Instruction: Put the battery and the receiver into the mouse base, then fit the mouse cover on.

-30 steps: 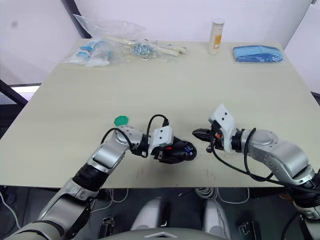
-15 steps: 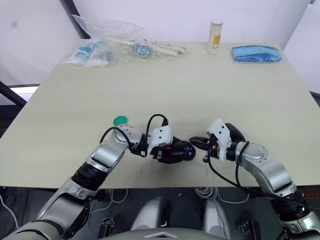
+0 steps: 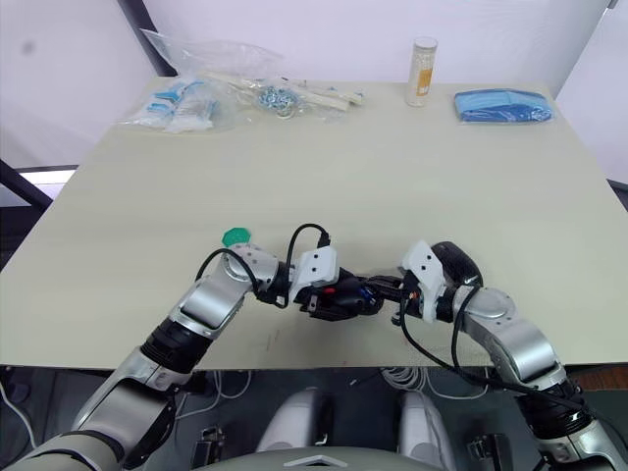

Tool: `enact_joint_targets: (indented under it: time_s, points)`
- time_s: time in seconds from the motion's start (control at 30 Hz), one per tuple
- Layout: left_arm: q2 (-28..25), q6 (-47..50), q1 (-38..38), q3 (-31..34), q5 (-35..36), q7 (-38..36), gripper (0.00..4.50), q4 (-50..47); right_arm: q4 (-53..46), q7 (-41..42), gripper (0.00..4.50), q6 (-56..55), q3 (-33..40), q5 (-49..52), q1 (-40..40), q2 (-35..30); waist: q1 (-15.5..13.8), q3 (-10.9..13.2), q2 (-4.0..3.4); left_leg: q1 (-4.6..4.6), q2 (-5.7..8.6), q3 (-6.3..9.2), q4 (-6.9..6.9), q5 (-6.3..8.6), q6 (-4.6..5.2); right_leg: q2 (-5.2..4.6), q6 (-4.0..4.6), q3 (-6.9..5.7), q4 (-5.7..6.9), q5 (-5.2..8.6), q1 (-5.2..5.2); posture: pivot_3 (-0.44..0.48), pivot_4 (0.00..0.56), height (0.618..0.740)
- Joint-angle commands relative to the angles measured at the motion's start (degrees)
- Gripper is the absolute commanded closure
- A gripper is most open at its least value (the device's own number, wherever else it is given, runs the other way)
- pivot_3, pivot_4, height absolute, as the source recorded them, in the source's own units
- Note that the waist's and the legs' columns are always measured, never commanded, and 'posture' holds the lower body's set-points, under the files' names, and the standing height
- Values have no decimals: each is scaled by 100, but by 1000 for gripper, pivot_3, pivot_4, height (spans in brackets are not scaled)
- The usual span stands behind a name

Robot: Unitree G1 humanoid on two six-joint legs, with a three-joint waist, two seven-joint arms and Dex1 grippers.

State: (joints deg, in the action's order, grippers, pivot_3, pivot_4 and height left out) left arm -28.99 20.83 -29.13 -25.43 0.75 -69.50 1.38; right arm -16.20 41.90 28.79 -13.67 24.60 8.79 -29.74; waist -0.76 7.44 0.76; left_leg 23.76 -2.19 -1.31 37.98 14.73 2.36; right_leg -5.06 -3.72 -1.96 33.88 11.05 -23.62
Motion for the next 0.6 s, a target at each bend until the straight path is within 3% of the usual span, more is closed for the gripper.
enact_joint_targets:
  time_s: [0.03, 0.47, 0.6]
  points:
    - [-101, 244, 212, -359, -152, -119, 1573, 238, 25, 79, 4424, -60, -4, -101, -69, 25, 3, -2, 0, -2, 0, -2, 1, 0, 0, 1, 0, 4, 2, 0, 1, 0, 150, 740]
    - [-98, 228, 219, -349, -155, -118, 1573, 295, 502, -49, 4424, 441, -365, -618, 62, 16, 15, -37, 22, -13, -4, -2, 11, 0, 0, 9, 0, 11, 20, 0, 5, 0, 150, 740]
    - [-104, 212, 227, -347, -158, -107, 1573, 307, 502, 54, 4424, -107, -296, -800, -42, -49, 15, -55, 25, -17, -5, -3, 12, 0, 0, 10, 0, 14, 23, 1, 6, 0, 150, 740]
